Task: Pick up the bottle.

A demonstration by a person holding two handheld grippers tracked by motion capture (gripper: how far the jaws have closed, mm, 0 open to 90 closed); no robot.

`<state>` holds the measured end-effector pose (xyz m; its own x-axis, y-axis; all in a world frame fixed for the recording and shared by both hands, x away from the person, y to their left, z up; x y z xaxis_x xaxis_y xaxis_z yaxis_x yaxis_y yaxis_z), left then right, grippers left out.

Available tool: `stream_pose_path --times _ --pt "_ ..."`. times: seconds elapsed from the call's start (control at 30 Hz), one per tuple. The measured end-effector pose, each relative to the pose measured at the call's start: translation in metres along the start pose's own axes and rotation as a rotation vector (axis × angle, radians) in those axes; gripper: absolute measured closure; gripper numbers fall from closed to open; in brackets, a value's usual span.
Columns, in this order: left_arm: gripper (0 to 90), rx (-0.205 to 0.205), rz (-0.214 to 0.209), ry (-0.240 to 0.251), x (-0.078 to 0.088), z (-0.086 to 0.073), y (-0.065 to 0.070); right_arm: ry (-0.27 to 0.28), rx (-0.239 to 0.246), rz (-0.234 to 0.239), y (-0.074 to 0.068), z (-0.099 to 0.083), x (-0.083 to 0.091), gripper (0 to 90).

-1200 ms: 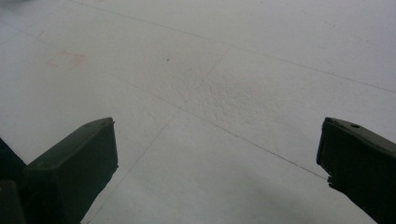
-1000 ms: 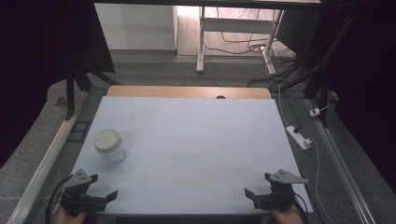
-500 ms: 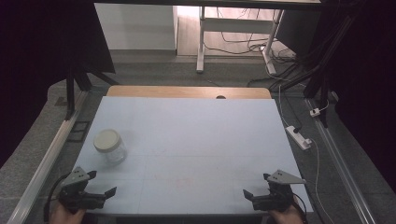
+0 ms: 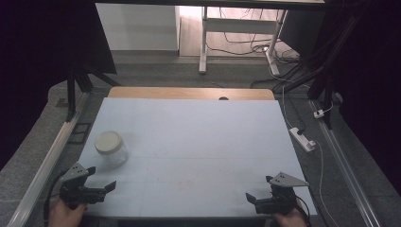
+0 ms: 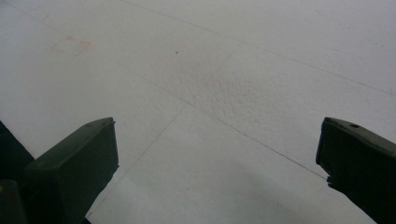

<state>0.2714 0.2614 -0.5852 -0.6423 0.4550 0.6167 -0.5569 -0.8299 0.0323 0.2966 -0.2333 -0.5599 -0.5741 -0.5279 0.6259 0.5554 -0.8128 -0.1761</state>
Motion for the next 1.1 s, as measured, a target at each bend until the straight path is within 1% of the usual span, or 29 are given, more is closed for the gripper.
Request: stream_pose_path --times 0.07,0.1,0.17,0.23,0.37,0.4,0.47,0.5,0.57,0.6,0.7,0.83,0.9,1.0,1.1 --pt "0.0 -0.004 0.012 0.018 -0.002 0.004 -0.003 -0.001 0.000 0.000 0.000 0.000 0.000 0.0" --pt "0.0 -0.004 0.012 0.018 -0.002 0.004 -0.003 -0.001 0.000 0.001 0.000 0.000 0.000 0.0" --pt "0.0 -0.008 0.025 0.022 -0.004 0.006 -0.005 -0.001 0.000 0.001 0.000 0.000 0.000 0.0" --pt "0.0 -0.002 0.028 0.026 -0.006 0.007 -0.008 -0.001 0.001 0.001 0.000 0.000 0.000 0.0" --pt "0.0 0.015 0.048 0.035 -0.008 0.008 -0.016 -0.003 0.000 0.002 0.000 0.000 0.000 0.0" --pt "0.0 0.015 0.048 0.035 -0.008 0.008 -0.016 -0.004 -0.001 0.003 0.000 0.000 0.000 0.0" --pt "0.0 0.028 0.050 0.036 -0.010 0.009 -0.022 -0.004 0.000 0.003 0.000 0.000 0.000 0.0" --pt "0.0 0.028 0.050 0.036 -0.010 0.009 -0.022 -0.004 0.000 0.003 0.000 0.000 0.000 0.0" --pt "0.0 0.029 0.055 0.031 -0.013 0.010 -0.029 -0.005 0.000 0.003 0.000 0.000 -0.001 0.0" --pt "0.0 0.029 0.055 0.031 -0.013 0.010 -0.029 -0.005 0.000 0.003 0.000 0.000 -0.001 0.0" --pt "0.0 0.021 0.060 0.031 -0.017 0.012 -0.033 -0.007 0.001 0.002 0.000 0.000 -0.001 0.0" --pt "0.0 0.016 0.054 0.041 -0.021 0.018 -0.038 -0.009 0.002 0.002 0.000 -0.001 -0.001 0.0" --pt "0.0 0.001 0.056 0.044 -0.023 0.021 -0.041 -0.010 0.001 0.002 0.000 -0.001 -0.001 0.0" --pt "0.0 -0.011 0.048 0.051 -0.026 0.025 -0.045 -0.011 0.001 0.002 0.000 -0.001 -0.001 0.0" --pt "0.0 -0.013 0.040 0.052 -0.030 0.028 -0.049 -0.012 0.001 0.000 0.000 -0.001 -0.002 0.0"
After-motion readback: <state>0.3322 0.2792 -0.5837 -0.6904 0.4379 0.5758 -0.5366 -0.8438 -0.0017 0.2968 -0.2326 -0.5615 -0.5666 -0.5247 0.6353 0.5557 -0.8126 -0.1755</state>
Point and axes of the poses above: each handheld gripper's, and its own axes: x roughly backward along the jaws, z roughly out of its top, y roughly to its right, the point moved 10 cm from there along -x, roughly forward along the jaws, and after that the axes turned 9 degrees about -x, right-handed, at the moved point
